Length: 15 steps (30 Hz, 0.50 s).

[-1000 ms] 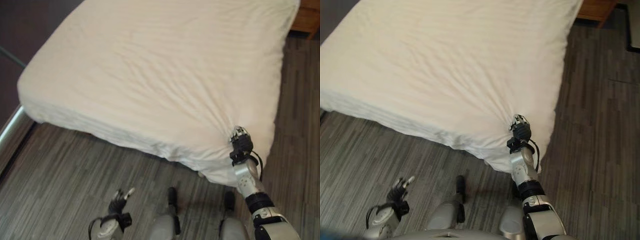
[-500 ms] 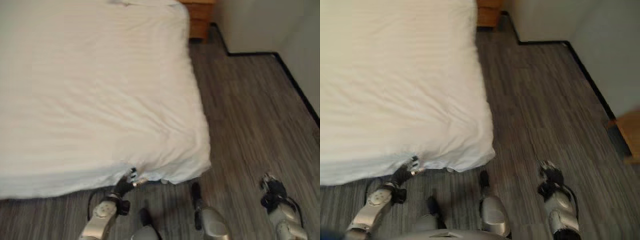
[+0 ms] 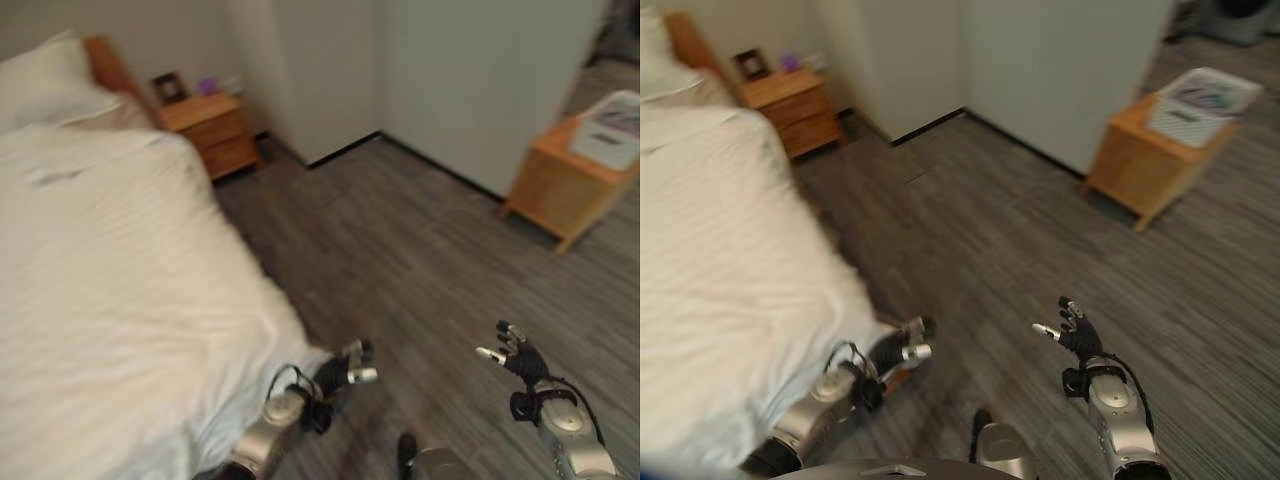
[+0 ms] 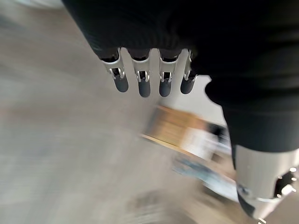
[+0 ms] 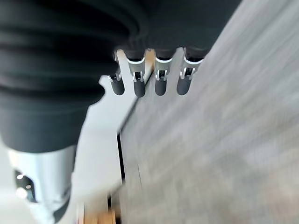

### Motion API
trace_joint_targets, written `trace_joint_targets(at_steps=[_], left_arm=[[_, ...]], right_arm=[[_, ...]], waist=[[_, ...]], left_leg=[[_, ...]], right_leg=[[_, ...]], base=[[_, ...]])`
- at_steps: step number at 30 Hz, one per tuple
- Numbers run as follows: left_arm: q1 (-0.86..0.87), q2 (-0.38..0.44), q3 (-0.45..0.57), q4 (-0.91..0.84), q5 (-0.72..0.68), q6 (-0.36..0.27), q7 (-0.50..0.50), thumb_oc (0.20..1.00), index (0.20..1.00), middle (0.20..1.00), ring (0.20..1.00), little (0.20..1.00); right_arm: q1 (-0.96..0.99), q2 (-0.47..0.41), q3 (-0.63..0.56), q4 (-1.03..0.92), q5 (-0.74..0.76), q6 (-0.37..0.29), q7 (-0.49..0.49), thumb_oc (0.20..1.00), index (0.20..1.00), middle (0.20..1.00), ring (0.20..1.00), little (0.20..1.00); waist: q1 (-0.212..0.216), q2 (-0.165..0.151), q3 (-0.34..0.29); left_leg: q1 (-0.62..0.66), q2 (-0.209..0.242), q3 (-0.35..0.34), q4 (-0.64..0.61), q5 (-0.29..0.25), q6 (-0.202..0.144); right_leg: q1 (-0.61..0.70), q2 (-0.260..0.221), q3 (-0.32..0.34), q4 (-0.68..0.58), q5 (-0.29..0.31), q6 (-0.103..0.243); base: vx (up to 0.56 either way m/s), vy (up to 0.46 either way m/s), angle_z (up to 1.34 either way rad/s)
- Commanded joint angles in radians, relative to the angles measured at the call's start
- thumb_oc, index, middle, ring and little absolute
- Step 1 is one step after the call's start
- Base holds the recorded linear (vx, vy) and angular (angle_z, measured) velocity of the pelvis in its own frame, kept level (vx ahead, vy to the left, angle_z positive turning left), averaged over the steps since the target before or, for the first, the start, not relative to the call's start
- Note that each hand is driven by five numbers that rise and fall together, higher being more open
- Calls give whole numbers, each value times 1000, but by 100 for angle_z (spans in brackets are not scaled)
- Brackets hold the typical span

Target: Making the bed.

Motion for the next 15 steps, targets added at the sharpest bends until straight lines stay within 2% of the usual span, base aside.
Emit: trace_joint_targets(at_steps=[1,2,3,6,8,11,12,13,14,15], left_arm=[[-77,-20,-28,-214,25,-112,174,1000,1000,1000,1000,1000],[-86,-13,2,-197,150,-169,258,1000,1000,1000,1000,1000],[-85,-13,1,-197,153,-171,262,1000,1000,1000,1000,1000],[-107,-25,15,-92,305,-175,397,1000,1000,1000,1000,1000],[-77,-26,31,-86,302,-173,415,1000,1000,1000,1000,1000],[-6,-21,78,-115,277,-160,421,1000,1000,1000,1000,1000],[23,-31,92,-111,256,-149,410,1000,1000,1000,1000,1000],[25,-31,93,-112,255,-149,409,1000,1000,1000,1000,1000],[34,-33,99,-101,253,-140,402,1000,1000,1000,1000,1000],[42,-38,100,-96,245,-130,401,1000,1000,1000,1000,1000]], right_arm=[[-39,-17,-47,-70,-34,-48,-54,1000,1000,1000,1000,1000],[-42,-1,-40,-69,-34,-76,-88,1000,1000,1000,1000,1000],[-43,0,-38,-68,-34,-77,-90,1000,1000,1000,1000,1000],[-37,-5,-27,-107,-2,-105,-110,1000,1000,1000,1000,1000],[-41,-11,-16,-131,-2,-112,-127,1000,1000,1000,1000,1000],[-14,-25,-19,-184,-29,-103,-123,1000,1000,1000,1000,1000],[-9,-28,-24,-218,-35,-91,-112,1000,1000,1000,1000,1000],[-6,-29,-24,-221,-36,-90,-112,1000,1000,1000,1000,1000],[-10,-30,-21,-219,-38,-85,-105,1000,1000,1000,1000,1000],[-8,-29,-19,-232,-47,-77,-98,1000,1000,1000,1000,1000]], waist=[[25,32,66],[39,24,77],[41,23,78],[56,28,83],[86,59,90],[120,67,89],[119,76,78],[120,74,77],[119,88,61],[123,94,49]], left_leg=[[-103,-131,-43,13,10,66],[-167,-152,-30,31,-1,68],[-165,-153,-27,33,-4,69],[-226,-199,18,-55,-25,91],[-264,-213,-9,-189,36,86],[-293,-209,-31,-385,90,64],[-321,-167,22,-399,104,60],[-319,-169,24,-399,103,60],[-311,-155,54,-407,102,71],[-303,-149,61,-407,131,74]], right_leg=[[135,-117,-15,-111,-49,120],[153,-120,3,-112,-61,117],[154,-121,6,-111,-63,118],[188,-114,40,-114,-88,123],[221,-86,59,-118,-113,125],[282,-98,61,-118,-164,140],[327,-113,49,-118,-196,151],[328,-115,50,-118,-197,151],[344,-116,49,-118,-214,160],[360,-122,49,-109,-222,169]], base=[[129,-220,-158],[82,-145,-124],[166,-122,-51],[228,-22,-50],[373,15,-69],[506,18,-89],[514,35,-52],[549,71,-4],[423,86,1],[652,134,-15]])
